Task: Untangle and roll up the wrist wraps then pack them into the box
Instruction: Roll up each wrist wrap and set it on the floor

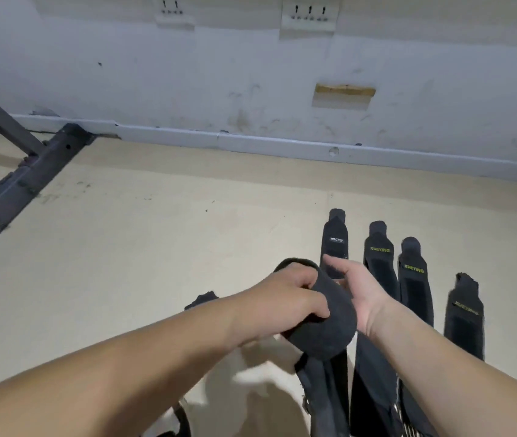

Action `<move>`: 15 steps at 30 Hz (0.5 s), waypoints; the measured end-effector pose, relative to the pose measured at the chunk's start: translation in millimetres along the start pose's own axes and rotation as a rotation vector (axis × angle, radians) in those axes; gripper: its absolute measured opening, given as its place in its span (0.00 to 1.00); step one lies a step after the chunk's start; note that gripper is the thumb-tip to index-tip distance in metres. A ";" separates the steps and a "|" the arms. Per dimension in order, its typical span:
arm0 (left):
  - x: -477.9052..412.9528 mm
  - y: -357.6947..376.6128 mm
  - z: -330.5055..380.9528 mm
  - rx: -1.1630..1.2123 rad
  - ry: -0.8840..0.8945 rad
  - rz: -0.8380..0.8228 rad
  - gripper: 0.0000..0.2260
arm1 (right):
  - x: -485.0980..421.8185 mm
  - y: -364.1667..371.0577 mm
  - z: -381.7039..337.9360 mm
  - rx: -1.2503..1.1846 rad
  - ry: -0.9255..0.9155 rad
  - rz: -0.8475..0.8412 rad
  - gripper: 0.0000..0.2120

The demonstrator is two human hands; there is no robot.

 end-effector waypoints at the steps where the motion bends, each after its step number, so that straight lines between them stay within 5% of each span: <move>1: 14.1 -2.9 15.2 -0.014 0.035 -0.034 0.17 | 15.0 1.6 -7.1 -0.018 -0.005 -0.012 0.23; 6: 91.8 -2.1 54.0 -0.221 0.112 -0.216 0.16 | 85.6 3.3 -40.9 -0.057 -0.092 -0.146 0.26; 10: 126.1 2.2 64.3 -0.283 0.044 -0.251 0.19 | 142.7 1.7 -56.0 -0.017 -0.194 -0.202 0.16; 12: 138.3 4.6 76.7 -0.212 -0.009 -0.156 0.18 | 172.0 0.2 -58.4 0.009 -0.247 -0.220 0.12; 15: 144.0 6.1 93.9 0.221 -0.012 0.101 0.15 | 206.4 -4.4 -57.4 0.096 -0.384 -0.346 0.10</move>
Point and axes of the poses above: each hand's wrist, its own x-axis away from the middle knuckle, its own y-axis out of the palm, z = x × y, the point moved 1 cm from there along -x, towards the middle knuckle, and after that the axes turned 6 degrees about z, right-handed, at the moved point
